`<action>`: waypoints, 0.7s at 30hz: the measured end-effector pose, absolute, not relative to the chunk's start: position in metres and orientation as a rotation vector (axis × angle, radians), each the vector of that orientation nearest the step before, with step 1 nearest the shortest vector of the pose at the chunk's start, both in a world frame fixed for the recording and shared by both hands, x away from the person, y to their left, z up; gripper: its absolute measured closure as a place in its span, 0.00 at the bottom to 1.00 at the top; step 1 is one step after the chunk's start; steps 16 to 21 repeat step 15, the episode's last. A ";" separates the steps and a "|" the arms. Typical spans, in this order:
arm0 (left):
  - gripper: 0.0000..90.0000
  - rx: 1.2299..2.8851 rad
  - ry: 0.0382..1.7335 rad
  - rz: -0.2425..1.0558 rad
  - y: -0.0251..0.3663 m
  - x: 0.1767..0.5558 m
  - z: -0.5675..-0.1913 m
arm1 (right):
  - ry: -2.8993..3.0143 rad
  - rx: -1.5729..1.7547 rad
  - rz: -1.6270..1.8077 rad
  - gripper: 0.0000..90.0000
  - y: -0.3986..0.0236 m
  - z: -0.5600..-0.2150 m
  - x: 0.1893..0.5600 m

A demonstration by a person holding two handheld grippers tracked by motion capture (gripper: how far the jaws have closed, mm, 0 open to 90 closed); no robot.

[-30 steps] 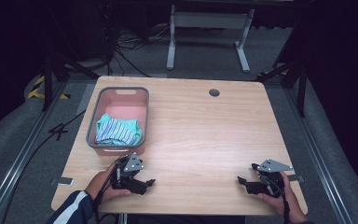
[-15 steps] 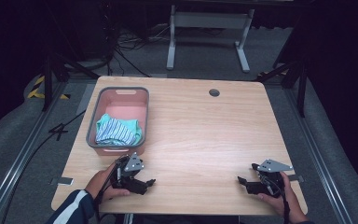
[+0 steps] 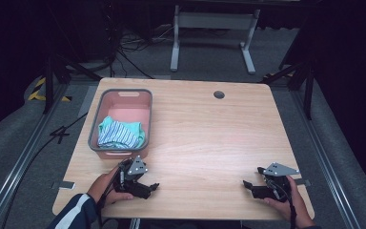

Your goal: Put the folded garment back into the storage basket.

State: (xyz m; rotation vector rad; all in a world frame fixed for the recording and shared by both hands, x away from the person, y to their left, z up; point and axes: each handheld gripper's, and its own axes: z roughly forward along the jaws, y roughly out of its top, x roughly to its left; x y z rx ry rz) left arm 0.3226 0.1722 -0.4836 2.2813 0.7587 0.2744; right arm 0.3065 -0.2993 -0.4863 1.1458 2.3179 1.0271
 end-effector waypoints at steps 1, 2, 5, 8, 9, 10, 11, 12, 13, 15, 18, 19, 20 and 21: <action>0.12 2.281 0.759 0.275 0.172 0.323 -0.484 | 2.319 1.144 1.028 0.22 -0.299 -0.486 0.306; 0.12 2.282 0.759 0.275 0.172 0.323 -0.484 | 2.319 1.144 1.028 0.22 -0.299 -0.486 0.306; 0.12 2.282 0.759 0.274 0.172 0.323 -0.484 | 2.320 1.143 1.029 0.22 -0.299 -0.486 0.306; 0.12 2.281 0.759 0.275 0.172 0.323 -0.484 | 2.320 1.143 1.029 0.22 -0.299 -0.486 0.306; 0.12 2.284 0.757 0.282 0.172 0.323 -0.483 | 2.320 1.143 1.029 0.22 -0.300 -0.486 0.306; 0.11 2.284 0.759 0.283 0.172 0.323 -0.483 | 2.320 1.146 1.033 0.22 -0.300 -0.486 0.306; 0.11 2.285 0.761 0.282 0.172 0.323 -0.483 | 2.322 1.148 1.033 0.22 -0.300 -0.486 0.306; 0.10 2.285 0.761 0.282 0.172 0.323 -0.483 | 2.322 1.148 1.034 0.22 -0.300 -0.486 0.306; 0.10 2.286 0.761 0.282 0.172 0.323 -0.483 | 2.322 1.148 1.034 0.22 -0.300 -0.486 0.306; 0.10 2.286 0.762 0.282 0.172 0.323 -0.483 | 2.323 1.143 1.032 0.22 -0.300 -0.486 0.307; 0.10 2.286 0.762 0.282 0.172 0.323 -0.483 | 2.323 1.143 1.032 0.22 -0.300 -0.486 0.307; 0.10 2.286 0.762 0.282 0.172 0.323 -0.483 | 2.323 1.143 1.032 0.22 -0.300 -0.486 0.307; 0.10 2.286 0.762 0.282 0.172 0.323 -0.483 | 2.323 1.143 1.032 0.22 -0.300 -0.486 0.307; 0.10 2.286 0.762 0.282 0.172 0.323 -0.483 | 2.323 1.143 1.032 0.22 -0.300 -0.486 0.307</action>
